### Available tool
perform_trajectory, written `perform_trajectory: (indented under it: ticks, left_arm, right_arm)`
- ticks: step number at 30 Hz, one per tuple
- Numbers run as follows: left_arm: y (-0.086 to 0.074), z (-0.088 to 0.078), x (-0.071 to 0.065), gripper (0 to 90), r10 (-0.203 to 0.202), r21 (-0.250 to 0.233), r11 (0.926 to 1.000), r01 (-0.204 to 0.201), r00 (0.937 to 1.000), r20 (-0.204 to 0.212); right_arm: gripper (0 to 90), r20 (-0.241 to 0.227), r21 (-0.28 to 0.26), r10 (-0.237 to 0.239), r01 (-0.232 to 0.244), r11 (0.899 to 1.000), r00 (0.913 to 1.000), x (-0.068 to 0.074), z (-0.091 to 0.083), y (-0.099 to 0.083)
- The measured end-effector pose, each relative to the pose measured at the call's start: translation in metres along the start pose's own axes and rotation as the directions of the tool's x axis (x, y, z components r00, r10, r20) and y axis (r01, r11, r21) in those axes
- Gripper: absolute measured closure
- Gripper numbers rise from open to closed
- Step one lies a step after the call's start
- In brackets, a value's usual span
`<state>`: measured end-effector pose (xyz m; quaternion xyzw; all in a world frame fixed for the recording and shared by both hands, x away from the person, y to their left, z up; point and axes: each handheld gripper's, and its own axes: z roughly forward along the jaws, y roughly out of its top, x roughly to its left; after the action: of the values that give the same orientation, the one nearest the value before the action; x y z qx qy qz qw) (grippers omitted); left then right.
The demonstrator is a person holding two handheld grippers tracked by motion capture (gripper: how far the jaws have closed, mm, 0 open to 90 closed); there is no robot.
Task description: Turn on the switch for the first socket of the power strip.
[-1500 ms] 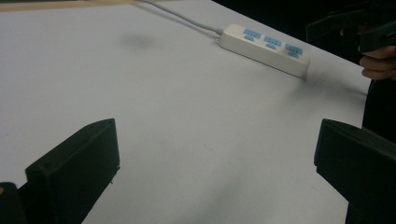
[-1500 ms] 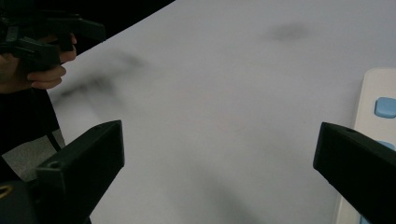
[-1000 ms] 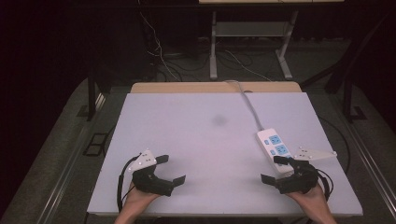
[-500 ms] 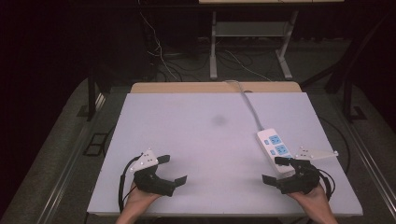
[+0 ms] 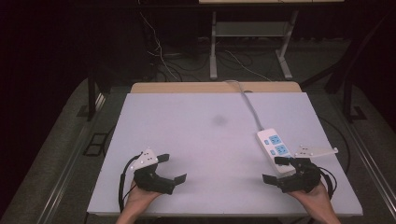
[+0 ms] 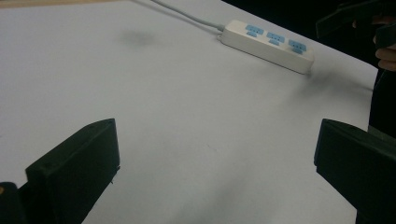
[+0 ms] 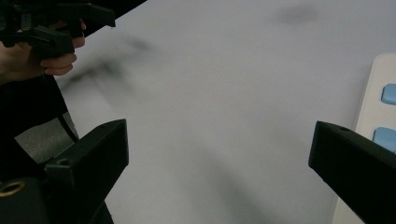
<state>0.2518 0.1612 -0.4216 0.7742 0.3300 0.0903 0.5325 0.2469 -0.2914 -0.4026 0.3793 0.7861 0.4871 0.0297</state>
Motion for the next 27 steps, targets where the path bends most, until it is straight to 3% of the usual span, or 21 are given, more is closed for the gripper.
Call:
perform_trajectory:
  ticks: [27]
  left_arm:
    - [0.0, -0.002, 0.001, 0.0, -0.003, -0.006, 1.0, 0.003, 1.0, -0.004]
  right_arm:
    - [4.5, -0.009, 0.076, -0.019, 0.02, 0.997, 0.9998, -0.008, 0.001, 0.03]
